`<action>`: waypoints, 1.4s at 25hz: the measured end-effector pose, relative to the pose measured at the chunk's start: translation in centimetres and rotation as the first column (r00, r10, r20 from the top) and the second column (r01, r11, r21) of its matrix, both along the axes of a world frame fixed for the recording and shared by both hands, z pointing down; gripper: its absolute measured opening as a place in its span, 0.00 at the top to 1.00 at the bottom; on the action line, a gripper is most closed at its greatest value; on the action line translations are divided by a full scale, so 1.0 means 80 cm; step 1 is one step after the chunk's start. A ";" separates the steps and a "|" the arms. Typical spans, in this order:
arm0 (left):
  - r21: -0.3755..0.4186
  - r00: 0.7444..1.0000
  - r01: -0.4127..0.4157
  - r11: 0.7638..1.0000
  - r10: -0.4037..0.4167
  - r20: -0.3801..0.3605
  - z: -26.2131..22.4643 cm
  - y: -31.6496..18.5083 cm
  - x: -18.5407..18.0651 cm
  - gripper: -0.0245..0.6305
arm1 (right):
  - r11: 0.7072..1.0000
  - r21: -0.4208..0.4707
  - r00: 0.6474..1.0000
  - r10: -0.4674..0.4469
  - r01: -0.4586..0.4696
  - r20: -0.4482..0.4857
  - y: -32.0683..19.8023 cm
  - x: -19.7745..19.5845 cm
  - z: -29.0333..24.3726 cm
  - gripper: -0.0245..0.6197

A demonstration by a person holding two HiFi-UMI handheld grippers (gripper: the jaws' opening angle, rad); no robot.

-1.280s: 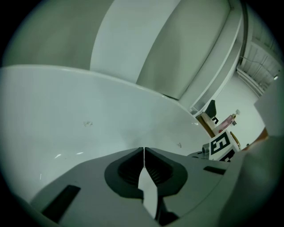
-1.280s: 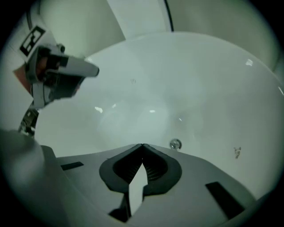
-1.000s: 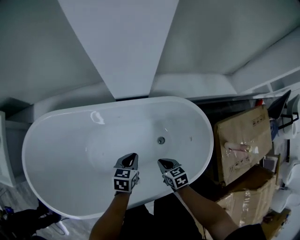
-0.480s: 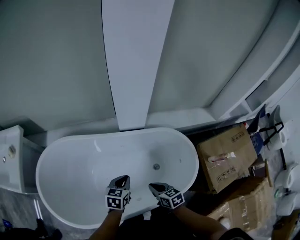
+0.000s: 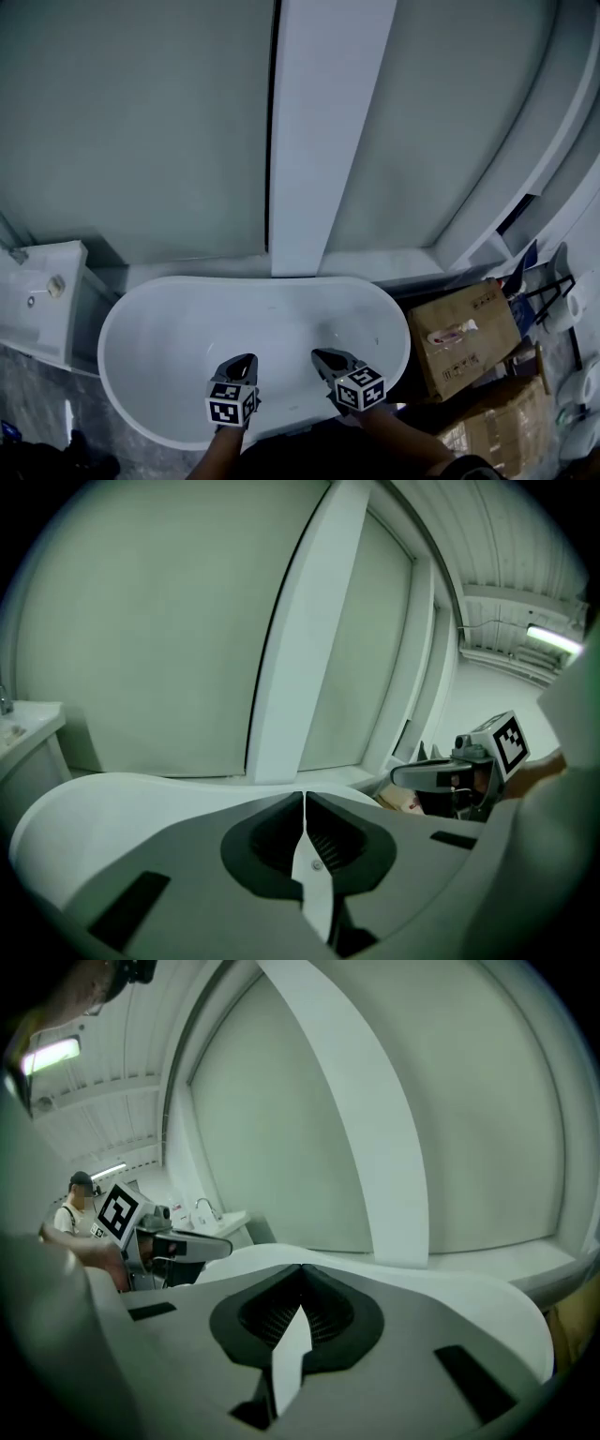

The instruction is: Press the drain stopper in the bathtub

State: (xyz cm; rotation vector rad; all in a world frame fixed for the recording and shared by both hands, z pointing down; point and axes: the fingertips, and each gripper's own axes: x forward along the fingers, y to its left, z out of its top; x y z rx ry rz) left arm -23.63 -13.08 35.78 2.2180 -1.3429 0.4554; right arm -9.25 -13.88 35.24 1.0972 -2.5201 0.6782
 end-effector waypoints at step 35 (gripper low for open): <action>0.348 0.997 0.042 0.936 -0.059 0.039 -0.245 -0.055 0.138 0.93 | 0.882 0.471 0.970 -0.125 0.011 0.211 -0.038 0.182 -0.293 0.95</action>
